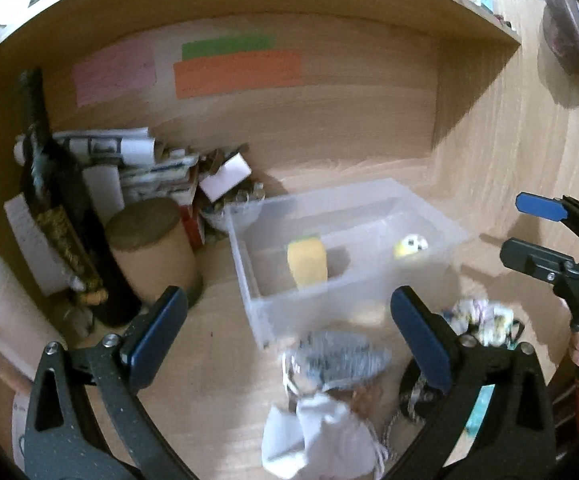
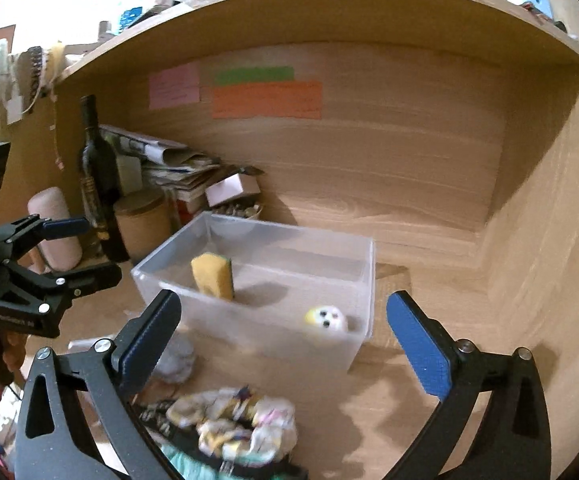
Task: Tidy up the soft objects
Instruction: 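Grasp white cloth bag with left tool while right tool grasps floral scrunchie, then drop white bag into box with left tool while right tool drops scrunchie in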
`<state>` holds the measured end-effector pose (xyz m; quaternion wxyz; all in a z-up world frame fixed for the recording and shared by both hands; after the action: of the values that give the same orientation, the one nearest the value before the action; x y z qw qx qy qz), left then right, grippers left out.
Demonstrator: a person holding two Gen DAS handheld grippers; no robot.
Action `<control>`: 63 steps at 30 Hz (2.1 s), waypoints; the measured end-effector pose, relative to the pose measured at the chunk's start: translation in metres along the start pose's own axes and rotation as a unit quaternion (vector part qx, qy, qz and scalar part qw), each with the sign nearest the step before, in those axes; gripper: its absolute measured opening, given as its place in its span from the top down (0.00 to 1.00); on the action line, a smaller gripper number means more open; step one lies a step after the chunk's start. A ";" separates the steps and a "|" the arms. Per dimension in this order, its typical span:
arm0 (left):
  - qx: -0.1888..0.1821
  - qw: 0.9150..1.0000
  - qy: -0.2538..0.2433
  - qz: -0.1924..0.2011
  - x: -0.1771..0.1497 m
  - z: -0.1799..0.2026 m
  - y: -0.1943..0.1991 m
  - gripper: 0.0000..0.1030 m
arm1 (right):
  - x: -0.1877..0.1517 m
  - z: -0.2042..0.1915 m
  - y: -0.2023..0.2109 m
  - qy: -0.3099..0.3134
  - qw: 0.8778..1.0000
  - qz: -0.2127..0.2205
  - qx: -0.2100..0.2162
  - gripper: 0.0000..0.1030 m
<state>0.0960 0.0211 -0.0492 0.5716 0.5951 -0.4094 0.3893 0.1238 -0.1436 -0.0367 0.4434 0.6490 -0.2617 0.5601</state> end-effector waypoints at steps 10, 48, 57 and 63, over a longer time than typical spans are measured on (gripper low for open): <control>0.006 0.998 0.010 -0.062 -0.058 0.005 0.000 0.00 | -0.046 -0.011 0.003 -0.028 0.999 -0.041 0.004 0.00; -0.009 0.999 0.034 -0.015 -0.054 -0.010 0.025 0.74 | -0.030 0.010 0.020 -0.071 0.997 -0.007 0.024 0.83; 0.011 0.998 0.019 0.054 -0.005 -0.017 0.026 0.74 | -0.006 0.014 0.016 -0.065 0.997 0.033 0.007 0.83; 0.007 0.997 0.027 0.066 0.019 -0.022 0.003 0.74 | 0.007 0.019 0.001 -0.061 0.997 0.042 -0.001 0.83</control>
<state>0.1003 0.0419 -0.0299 0.5514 0.5603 -0.4293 0.4446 0.1341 -0.1596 -0.0297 0.4031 0.6699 -0.3161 0.5373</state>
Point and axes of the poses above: each gripper's, at about its wrist camera, not at the fingertips, and y roughly against the way its jaws point, z to its right, x to its top, the point moved 1 cm from there along -y, roughly the way its jaws point, and after that the axes turned 12 degrees about z, right-handed, at the moved point
